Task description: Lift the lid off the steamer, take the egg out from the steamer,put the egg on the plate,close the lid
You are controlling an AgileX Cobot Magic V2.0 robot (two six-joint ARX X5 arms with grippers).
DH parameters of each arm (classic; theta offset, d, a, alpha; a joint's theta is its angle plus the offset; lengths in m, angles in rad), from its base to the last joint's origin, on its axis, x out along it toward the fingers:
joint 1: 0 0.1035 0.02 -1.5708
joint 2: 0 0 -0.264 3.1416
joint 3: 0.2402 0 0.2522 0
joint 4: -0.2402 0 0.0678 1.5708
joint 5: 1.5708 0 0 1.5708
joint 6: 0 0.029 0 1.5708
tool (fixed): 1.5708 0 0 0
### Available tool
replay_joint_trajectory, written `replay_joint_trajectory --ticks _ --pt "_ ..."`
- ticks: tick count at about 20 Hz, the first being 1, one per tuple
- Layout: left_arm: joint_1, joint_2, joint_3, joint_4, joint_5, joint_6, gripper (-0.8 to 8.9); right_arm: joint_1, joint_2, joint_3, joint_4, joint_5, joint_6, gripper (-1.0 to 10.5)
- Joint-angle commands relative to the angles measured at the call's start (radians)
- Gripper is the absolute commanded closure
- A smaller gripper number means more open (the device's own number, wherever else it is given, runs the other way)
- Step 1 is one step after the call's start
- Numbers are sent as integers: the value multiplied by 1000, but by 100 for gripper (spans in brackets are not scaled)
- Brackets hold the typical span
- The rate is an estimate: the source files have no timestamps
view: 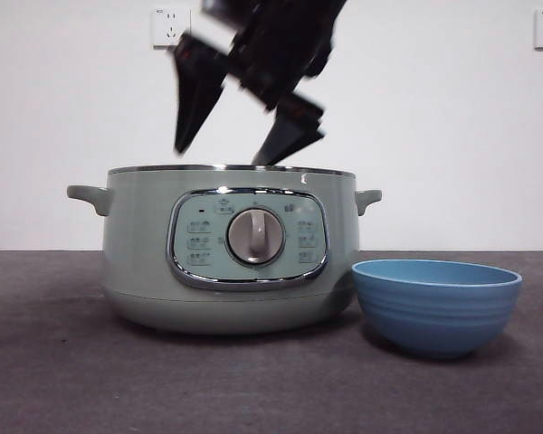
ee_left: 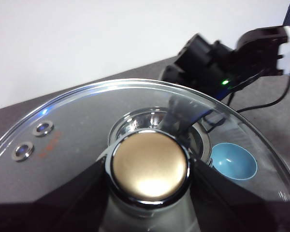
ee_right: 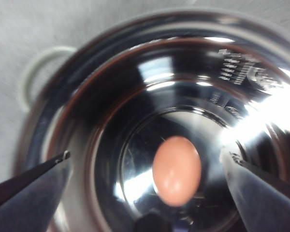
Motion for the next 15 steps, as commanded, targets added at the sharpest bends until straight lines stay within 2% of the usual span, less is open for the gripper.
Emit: replay_joint_trajectory --ticks 1,4,12,14,15 --pt "-2 -11 13 47 1 -3 821 1 47 5 -6 38 -21 411" --pt "-2 -11 13 43 2 -3 822 1 85 5 -20 66 -23 411" --pt "-2 -11 13 18 2 -3 821 1 156 5 -23 65 -24 416" --pt "-2 -11 13 18 2 -3 821 0 156 5 -24 61 -5 524" --pt "-2 -11 13 15 2 -3 821 -1 156 5 -24 61 0 542"
